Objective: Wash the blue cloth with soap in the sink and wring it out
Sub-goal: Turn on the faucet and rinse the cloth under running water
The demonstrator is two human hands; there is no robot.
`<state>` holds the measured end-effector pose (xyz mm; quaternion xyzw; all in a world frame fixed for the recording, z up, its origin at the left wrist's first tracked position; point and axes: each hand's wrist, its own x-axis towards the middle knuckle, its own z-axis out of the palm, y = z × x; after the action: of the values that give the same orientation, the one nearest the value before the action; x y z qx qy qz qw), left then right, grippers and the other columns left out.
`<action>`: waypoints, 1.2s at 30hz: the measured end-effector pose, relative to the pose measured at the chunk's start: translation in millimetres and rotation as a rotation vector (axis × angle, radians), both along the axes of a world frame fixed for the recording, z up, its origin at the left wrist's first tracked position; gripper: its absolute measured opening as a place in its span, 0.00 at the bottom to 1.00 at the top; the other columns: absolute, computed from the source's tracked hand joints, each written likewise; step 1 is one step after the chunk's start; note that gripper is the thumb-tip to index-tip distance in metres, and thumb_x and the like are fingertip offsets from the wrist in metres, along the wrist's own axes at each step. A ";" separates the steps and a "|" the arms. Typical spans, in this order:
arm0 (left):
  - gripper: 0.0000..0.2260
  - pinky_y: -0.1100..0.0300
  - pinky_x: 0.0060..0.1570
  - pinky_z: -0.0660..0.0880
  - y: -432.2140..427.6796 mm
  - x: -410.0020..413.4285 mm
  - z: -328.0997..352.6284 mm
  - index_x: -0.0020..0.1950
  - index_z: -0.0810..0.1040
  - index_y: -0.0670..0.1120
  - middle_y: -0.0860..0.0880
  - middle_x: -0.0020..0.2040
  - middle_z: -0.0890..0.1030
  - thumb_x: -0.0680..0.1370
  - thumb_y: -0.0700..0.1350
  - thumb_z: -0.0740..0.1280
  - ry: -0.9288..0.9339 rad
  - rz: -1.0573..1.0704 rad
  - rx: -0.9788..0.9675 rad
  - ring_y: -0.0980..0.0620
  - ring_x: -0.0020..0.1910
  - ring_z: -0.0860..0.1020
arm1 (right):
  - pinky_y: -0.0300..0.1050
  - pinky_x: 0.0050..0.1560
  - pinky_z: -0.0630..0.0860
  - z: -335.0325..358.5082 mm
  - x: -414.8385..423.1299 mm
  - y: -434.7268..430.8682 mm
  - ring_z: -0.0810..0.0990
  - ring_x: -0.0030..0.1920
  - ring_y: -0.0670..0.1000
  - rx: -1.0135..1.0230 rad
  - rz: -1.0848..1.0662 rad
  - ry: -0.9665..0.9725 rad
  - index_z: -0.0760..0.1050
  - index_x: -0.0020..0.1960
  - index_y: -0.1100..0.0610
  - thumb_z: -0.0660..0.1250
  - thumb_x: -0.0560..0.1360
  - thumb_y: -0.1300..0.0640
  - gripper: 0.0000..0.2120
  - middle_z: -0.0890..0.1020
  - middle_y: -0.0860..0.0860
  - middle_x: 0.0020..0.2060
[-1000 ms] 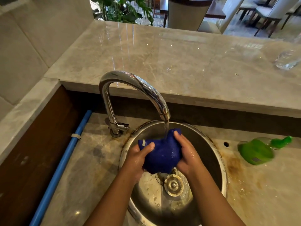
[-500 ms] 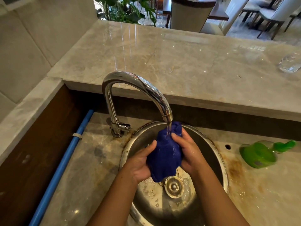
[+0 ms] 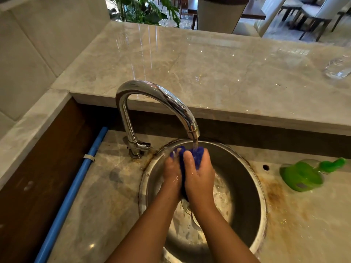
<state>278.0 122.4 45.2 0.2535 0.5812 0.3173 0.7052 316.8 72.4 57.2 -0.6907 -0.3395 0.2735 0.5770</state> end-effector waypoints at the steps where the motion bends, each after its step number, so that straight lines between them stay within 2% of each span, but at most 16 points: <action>1: 0.16 0.56 0.38 0.75 -2.5 -0.5 1.4 0.44 0.78 0.44 0.46 0.34 0.80 0.83 0.51 0.59 -0.049 -0.016 -0.050 0.48 0.35 0.79 | 0.34 0.36 0.74 -2.9 2.2 5.5 0.78 0.35 0.42 -0.024 -0.008 -0.088 0.74 0.49 0.54 0.63 0.81 0.50 0.08 0.79 0.46 0.35; 3: 0.17 0.54 0.42 0.79 -7.5 -1.8 -2.4 0.45 0.80 0.44 0.44 0.38 0.83 0.82 0.52 0.59 -0.114 -0.063 -0.076 0.46 0.38 0.82 | 0.33 0.35 0.73 -11.8 12.2 15.4 0.78 0.36 0.42 -0.086 -0.023 -0.185 0.73 0.48 0.54 0.62 0.81 0.48 0.10 0.79 0.46 0.35; 5: 0.14 0.45 0.53 0.81 -15.0 -4.7 -4.5 0.55 0.80 0.46 0.43 0.49 0.85 0.81 0.55 0.63 -0.120 -0.084 -0.038 0.43 0.48 0.84 | 0.34 0.36 0.72 -21.3 25.9 22.0 0.77 0.35 0.42 -0.139 -0.073 -0.086 0.73 0.49 0.56 0.62 0.82 0.50 0.10 0.79 0.47 0.37; 8: 0.14 0.42 0.56 0.80 -25.5 -5.9 2.3 0.64 0.75 0.47 0.43 0.56 0.84 0.79 0.48 0.68 -0.207 -0.100 -0.011 0.42 0.54 0.84 | 0.42 0.40 0.74 -29.3 40.3 21.7 0.77 0.37 0.45 -0.183 -0.167 0.030 0.73 0.50 0.57 0.62 0.82 0.51 0.09 0.78 0.49 0.39; 10: 0.16 0.43 0.55 0.81 -24.0 -6.6 5.5 0.66 0.73 0.46 0.43 0.57 0.83 0.78 0.44 0.69 -0.198 -0.083 0.026 0.42 0.53 0.84 | 0.40 0.40 0.74 -24.7 44.1 16.6 0.77 0.37 0.46 -0.166 -0.219 0.107 0.72 0.50 0.55 0.62 0.82 0.51 0.07 0.78 0.49 0.40; 14: 0.15 0.43 0.54 0.80 1.6 -6.0 2.6 0.60 0.75 0.48 0.45 0.55 0.82 0.78 0.55 0.69 0.004 -0.021 0.070 0.44 0.53 0.82 | 0.45 0.40 0.77 -5.6 34.4 0.9 0.78 0.36 0.51 -0.050 -0.115 0.270 0.74 0.47 0.54 0.61 0.82 0.51 0.08 0.79 0.53 0.38; 16: 0.11 0.52 0.46 0.80 2.0 -0.5 4.2 0.51 0.76 0.48 0.46 0.47 0.83 0.80 0.56 0.66 0.063 -0.041 0.082 0.48 0.45 0.82 | 0.45 0.37 0.76 0.8 16.2 -4.4 0.77 0.34 0.51 -0.001 -0.016 0.188 0.75 0.46 0.56 0.62 0.81 0.52 0.09 0.79 0.54 0.35; 18: 0.12 0.56 0.38 0.78 -5.0 4.2 5.6 0.49 0.75 0.46 0.46 0.41 0.81 0.81 0.54 0.63 0.080 -0.034 0.059 0.49 0.39 0.81 | 0.40 0.34 0.74 -1.2 7.5 -1.3 0.76 0.32 0.48 0.008 -0.007 0.024 0.76 0.44 0.56 0.64 0.81 0.52 0.10 0.79 0.53 0.33; 21: 0.17 0.44 0.51 0.82 -19.0 2.8 6.8 0.57 0.75 0.45 0.44 0.47 0.83 0.79 0.58 0.65 0.024 -0.063 -0.025 0.44 0.46 0.84 | 0.35 0.35 0.71 -20.2 27.3 15.7 0.75 0.32 0.42 -0.145 -0.055 -0.115 0.74 0.42 0.55 0.62 0.82 0.50 0.12 0.78 0.49 0.32; 24: 0.07 0.39 0.56 0.80 -27.5 2.0 8.1 0.50 0.77 0.50 0.45 0.46 0.85 0.80 0.53 0.67 -0.039 -0.136 0.039 0.44 0.47 0.84 | 0.48 0.43 0.74 -36.1 48.5 21.8 0.77 0.36 0.49 -0.234 -0.094 0.109 0.76 0.45 0.58 0.63 0.82 0.50 0.13 0.80 0.52 0.36; 26: 0.07 0.40 0.56 0.80 -23.3 -1.3 6.8 0.54 0.79 0.50 0.44 0.50 0.85 0.79 0.50 0.68 -0.048 -0.176 0.110 0.44 0.49 0.85 | 0.53 0.45 0.77 -37.5 51.7 18.4 0.79 0.38 0.51 -0.224 -0.112 0.264 0.76 0.48 0.59 0.63 0.82 0.50 0.12 0.80 0.54 0.38; 27: 0.08 0.41 0.55 0.81 -18.7 -4.4 6.4 0.57 0.78 0.50 0.45 0.52 0.85 0.79 0.50 0.69 -0.024 -0.195 0.144 0.45 0.50 0.85 | 0.54 0.47 0.79 -36.9 54.5 16.3 0.81 0.41 0.51 -0.219 -0.126 0.407 0.77 0.51 0.58 0.63 0.81 0.50 0.11 0.82 0.54 0.41; 30: 0.11 0.42 0.53 0.81 -1.9 -16.2 1.0 0.59 0.76 0.51 0.46 0.54 0.84 0.79 0.52 0.68 0.133 -0.212 0.223 0.46 0.50 0.84 | 0.62 0.53 0.81 -33.4 60.5 6.9 0.84 0.54 0.60 -0.238 -0.099 1.057 0.77 0.61 0.55 0.70 0.77 0.48 0.16 0.85 0.57 0.54; 31: 0.13 0.41 0.54 0.81 1.3 -19.2 0.2 0.61 0.76 0.50 0.46 0.54 0.83 0.79 0.53 0.68 0.154 -0.205 0.238 0.46 0.50 0.84 | 0.62 0.53 0.81 -33.3 58.2 2.2 0.84 0.56 0.62 -0.257 -0.075 1.175 0.77 0.62 0.55 0.72 0.75 0.49 0.18 0.85 0.59 0.56; 34: 0.18 0.41 0.57 0.79 3.1 -22.5 0.6 0.64 0.74 0.48 0.46 0.56 0.82 0.77 0.51 0.70 0.142 -0.209 0.229 0.46 0.53 0.82 | 0.58 0.50 0.82 -38.9 41.0 -6.7 0.83 0.57 0.62 -0.285 -0.026 1.277 0.78 0.64 0.59 0.71 0.76 0.53 0.19 0.85 0.61 0.55; 36: 0.21 0.42 0.59 0.79 1.4 -26.1 -2.8 0.65 0.74 0.48 0.45 0.56 0.82 0.74 0.48 0.74 0.067 -0.240 0.190 0.44 0.55 0.82 | 0.58 0.56 0.80 -42.0 33.2 -8.4 0.82 0.59 0.63 -0.333 -0.018 1.351 0.77 0.65 0.61 0.70 0.76 0.53 0.20 0.84 0.63 0.57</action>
<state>251.9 123.8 42.4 0.3971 0.5373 0.2757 0.6911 350.0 64.0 15.3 -0.4512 0.1462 0.6869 0.5506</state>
